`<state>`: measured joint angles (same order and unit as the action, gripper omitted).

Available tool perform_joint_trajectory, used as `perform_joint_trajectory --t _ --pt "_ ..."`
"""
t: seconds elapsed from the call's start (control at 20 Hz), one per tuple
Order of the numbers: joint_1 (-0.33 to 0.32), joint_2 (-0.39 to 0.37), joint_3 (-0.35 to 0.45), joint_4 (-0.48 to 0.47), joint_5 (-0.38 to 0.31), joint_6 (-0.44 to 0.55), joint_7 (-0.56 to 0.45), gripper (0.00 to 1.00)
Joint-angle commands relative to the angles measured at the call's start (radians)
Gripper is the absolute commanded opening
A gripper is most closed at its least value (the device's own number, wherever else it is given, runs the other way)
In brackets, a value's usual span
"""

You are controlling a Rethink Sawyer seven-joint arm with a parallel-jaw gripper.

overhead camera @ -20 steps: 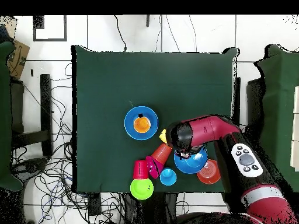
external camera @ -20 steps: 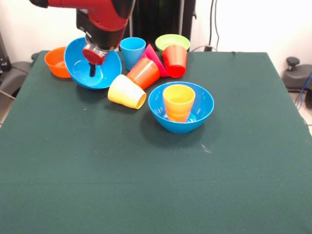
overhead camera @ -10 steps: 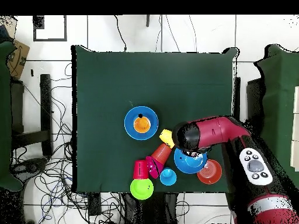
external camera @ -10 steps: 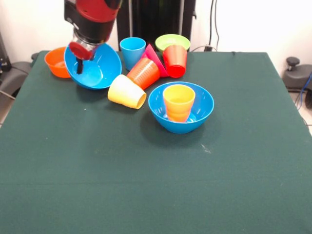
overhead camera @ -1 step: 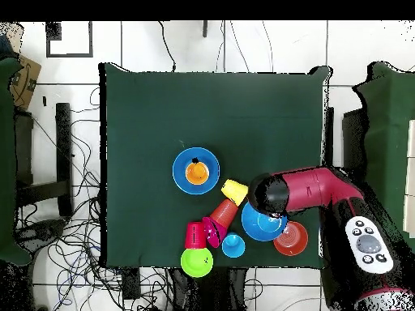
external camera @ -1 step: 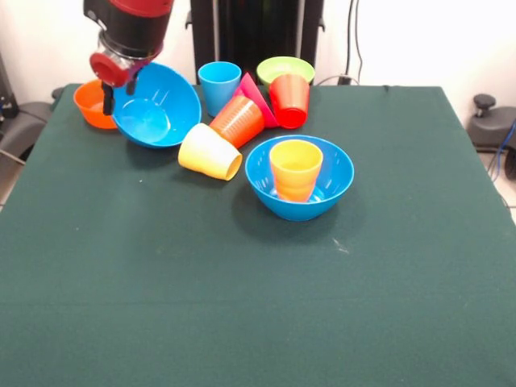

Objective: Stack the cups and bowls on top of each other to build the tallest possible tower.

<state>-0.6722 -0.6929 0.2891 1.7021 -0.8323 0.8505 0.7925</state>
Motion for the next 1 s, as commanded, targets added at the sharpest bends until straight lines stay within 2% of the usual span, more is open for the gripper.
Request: perform_joint_trajectory --t 0.05,0.25,0.4,0.5,0.7,1.0 --pt "0.006 -0.022 -0.042 0.122 -0.073 -0.107 0.096 1.0" --pt "-0.011 0.024 -0.087 0.142 -0.073 -0.107 0.106 1.0" --pt "0.017 0.133 -0.104 0.07 -0.084 -0.093 0.131 1.0" --pt "0.035 0.173 -0.103 0.028 -0.073 -0.077 0.13 1.0" --pt "0.064 0.166 -0.096 -0.005 -0.044 -0.068 0.117 1.0" --pt "0.063 0.16 -0.101 -0.013 -0.045 -0.103 0.11 1.0"
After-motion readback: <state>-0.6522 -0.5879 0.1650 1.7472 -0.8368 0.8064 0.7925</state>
